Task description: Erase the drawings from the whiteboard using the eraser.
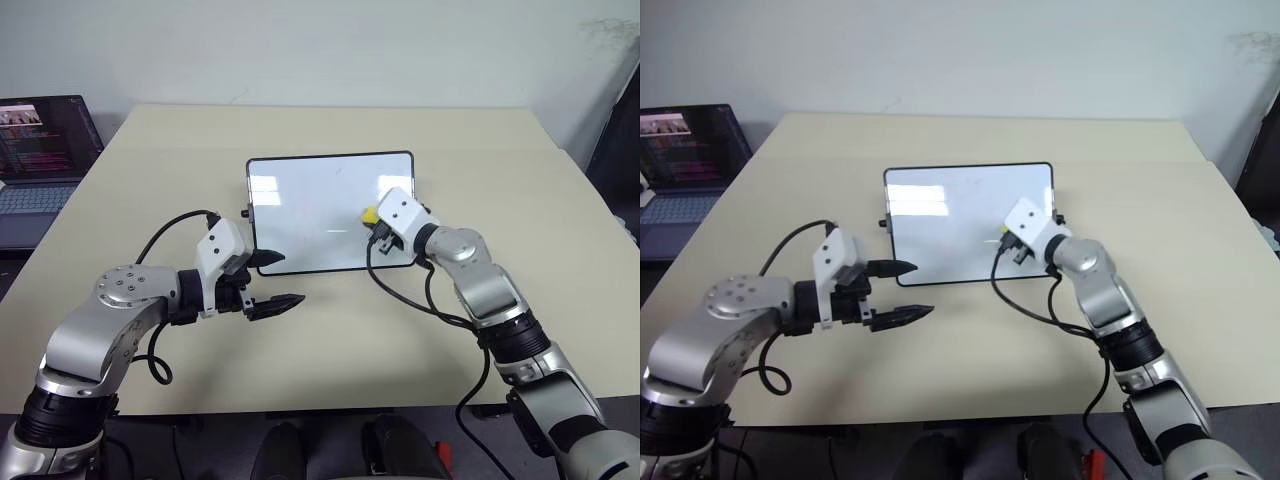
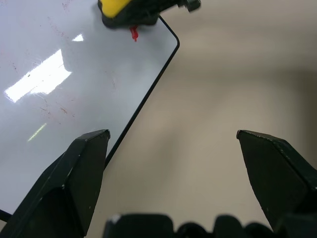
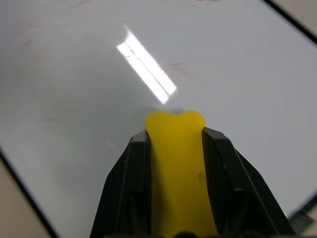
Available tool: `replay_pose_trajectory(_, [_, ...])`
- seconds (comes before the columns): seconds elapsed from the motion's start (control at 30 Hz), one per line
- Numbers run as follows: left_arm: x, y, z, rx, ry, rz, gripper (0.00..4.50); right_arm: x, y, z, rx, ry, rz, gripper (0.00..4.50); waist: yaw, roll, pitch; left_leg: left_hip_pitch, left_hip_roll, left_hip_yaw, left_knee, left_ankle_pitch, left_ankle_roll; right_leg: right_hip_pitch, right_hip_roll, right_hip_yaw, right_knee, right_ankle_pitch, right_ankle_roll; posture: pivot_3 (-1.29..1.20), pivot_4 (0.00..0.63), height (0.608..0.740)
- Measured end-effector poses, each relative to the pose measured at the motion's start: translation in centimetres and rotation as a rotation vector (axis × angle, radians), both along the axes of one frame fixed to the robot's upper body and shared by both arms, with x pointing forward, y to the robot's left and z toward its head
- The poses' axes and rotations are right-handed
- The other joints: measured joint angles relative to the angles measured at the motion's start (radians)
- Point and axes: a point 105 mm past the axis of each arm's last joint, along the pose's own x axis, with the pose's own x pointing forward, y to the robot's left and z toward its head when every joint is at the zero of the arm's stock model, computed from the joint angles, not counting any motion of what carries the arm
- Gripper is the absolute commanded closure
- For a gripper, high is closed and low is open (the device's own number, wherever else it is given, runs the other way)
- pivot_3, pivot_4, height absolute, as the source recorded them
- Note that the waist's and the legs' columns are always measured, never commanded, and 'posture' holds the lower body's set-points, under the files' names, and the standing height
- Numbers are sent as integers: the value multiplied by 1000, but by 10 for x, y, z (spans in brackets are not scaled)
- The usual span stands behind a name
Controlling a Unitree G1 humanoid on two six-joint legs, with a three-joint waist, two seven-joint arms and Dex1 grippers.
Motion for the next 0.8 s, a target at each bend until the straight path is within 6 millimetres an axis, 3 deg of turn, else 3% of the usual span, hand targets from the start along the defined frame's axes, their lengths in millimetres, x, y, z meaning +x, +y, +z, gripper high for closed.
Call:
replay_pose_trajectory(0.3, [-2, 1, -3, 4, 11, 4, 0, 17, 12, 28, 70, -109, -46, 3410, 3, 0, 0, -5, 0, -1, 0, 0, 0, -4, 0, -1, 0, 3, -5, 0, 150, 740])
replay_pose_trajectory(0.57, [-3, 3, -2, 3, 5, 11, 0, 8, 33, 18, 80, -36, 51, 3410, 2, 0, 0, -6, 1, -1, 0, -1, -1, -5, 0, -1, -1, 2, -5, 0, 150, 740])
replay_pose_trajectory(0.8, [-5, 2, -1, 4, -4, 14, 0, 12, 30, 22, 95, -75, 19, 3410, 2, 0, 0, -6, 0, -1, 0, -1, -1, -5, 0, -1, 0, 2, -5, 0, 150, 740])
